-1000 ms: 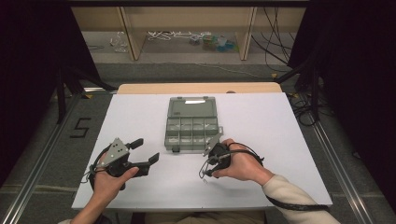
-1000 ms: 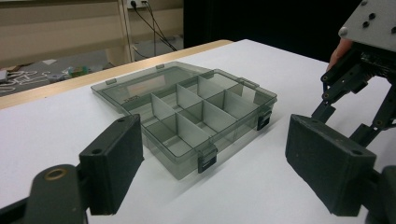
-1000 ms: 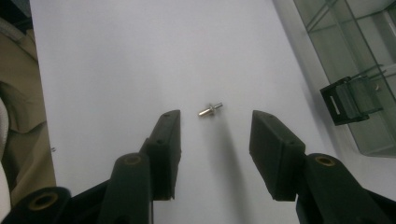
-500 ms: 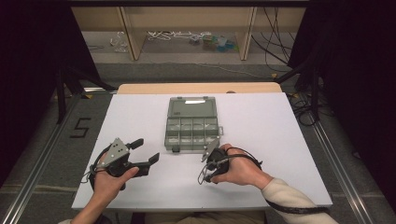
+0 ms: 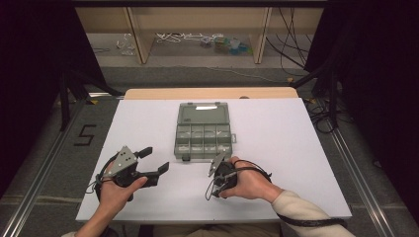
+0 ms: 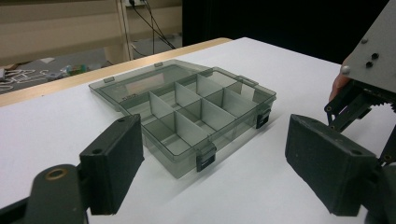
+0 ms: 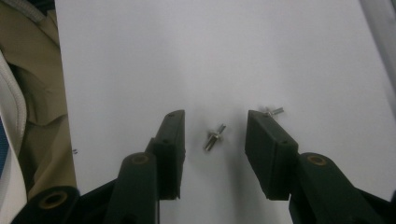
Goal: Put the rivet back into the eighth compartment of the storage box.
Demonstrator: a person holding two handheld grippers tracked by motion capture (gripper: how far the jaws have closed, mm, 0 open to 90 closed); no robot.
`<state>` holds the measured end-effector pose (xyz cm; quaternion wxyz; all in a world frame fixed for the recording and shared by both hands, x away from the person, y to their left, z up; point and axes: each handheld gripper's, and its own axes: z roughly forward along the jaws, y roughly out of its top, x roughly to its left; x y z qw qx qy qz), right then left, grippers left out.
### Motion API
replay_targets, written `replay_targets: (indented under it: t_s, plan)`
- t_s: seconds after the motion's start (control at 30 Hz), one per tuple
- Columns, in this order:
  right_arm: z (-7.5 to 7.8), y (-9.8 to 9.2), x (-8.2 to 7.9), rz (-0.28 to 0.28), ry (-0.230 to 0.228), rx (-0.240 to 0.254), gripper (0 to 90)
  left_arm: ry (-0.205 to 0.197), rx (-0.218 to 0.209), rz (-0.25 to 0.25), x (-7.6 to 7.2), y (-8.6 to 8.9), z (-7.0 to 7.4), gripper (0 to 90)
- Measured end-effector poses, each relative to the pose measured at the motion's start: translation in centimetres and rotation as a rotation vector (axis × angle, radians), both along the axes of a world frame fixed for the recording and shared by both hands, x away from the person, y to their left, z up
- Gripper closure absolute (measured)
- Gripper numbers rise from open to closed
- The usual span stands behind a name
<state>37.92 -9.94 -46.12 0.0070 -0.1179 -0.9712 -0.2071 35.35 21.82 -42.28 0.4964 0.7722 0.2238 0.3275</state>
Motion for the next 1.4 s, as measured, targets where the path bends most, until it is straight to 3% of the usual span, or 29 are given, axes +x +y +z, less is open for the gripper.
replay_targets:
  t_s: [0.27, 0.6, 0.77, 1.07, 1.4]
  plan:
    - [-0.3, 0.3, 0.2, 0.005, -0.004, -0.005, 63.4, 0.000, 0.001, 0.001, 0.0, 0.0, 0.0, 18.9]
    - [-0.2, 0.7, -0.3, 0.018, -0.063, -0.046, 75.4, -0.001, 0.002, 0.002, 0.0, 0.0, 0.0, 18.9]
    - [-0.2, 0.7, -0.3, 0.019, -0.045, -0.046, 82.3, 0.000, 0.002, 0.001, 0.0, 0.0, 0.0, 19.0]
    - [-0.1, 0.6, -0.2, 0.015, -0.025, -0.029, 83.1, 0.000, 0.003, 0.001, 0.0, 0.0, 0.0, 19.0]
    - [1.6, 0.0, 0.3, -0.033, -0.054, 0.052, 83.1, -0.001, 0.004, 0.002, 0.0, 0.0, 0.0, 19.1]
